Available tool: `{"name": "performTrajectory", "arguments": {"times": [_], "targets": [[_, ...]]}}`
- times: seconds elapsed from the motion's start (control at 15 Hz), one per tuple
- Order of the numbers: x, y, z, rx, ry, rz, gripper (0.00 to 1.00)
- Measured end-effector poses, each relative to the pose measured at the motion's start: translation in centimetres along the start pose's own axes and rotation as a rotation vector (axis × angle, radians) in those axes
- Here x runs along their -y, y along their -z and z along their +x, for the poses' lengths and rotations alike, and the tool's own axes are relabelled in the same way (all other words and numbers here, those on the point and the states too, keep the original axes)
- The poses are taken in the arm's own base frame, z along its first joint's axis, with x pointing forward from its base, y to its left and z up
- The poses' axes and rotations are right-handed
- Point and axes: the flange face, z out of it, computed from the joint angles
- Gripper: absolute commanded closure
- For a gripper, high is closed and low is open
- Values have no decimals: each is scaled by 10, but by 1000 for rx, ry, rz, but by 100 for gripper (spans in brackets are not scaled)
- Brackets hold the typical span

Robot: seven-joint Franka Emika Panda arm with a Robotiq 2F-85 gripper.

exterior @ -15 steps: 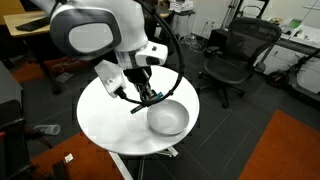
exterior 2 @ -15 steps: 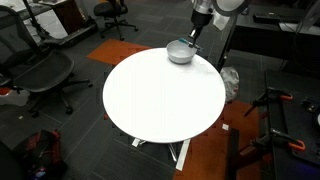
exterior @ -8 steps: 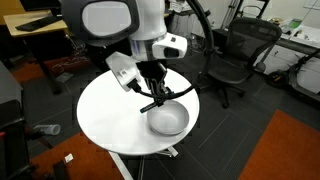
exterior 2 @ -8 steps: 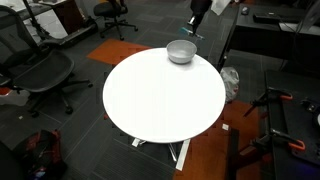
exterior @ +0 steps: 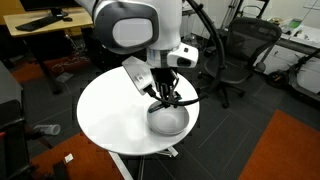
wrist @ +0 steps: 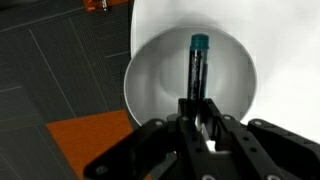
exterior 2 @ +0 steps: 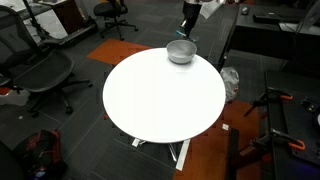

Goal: Put the marker inside the grey bowl

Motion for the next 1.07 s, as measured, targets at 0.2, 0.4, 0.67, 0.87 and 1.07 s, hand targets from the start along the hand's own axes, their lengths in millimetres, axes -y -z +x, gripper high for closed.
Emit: {"name": "performTrajectory", "arguments": {"times": [0.2,0.4,0.67,0.87,1.07], "targets": [[1,-14,6,14,1,-3,49],[1,-22,11,27,3,-5,27],[2,-24,17,29,5,-7,0],[2,-23,21,29,6,-7,0],[2,-22,24,30,6,-7,0]]}}
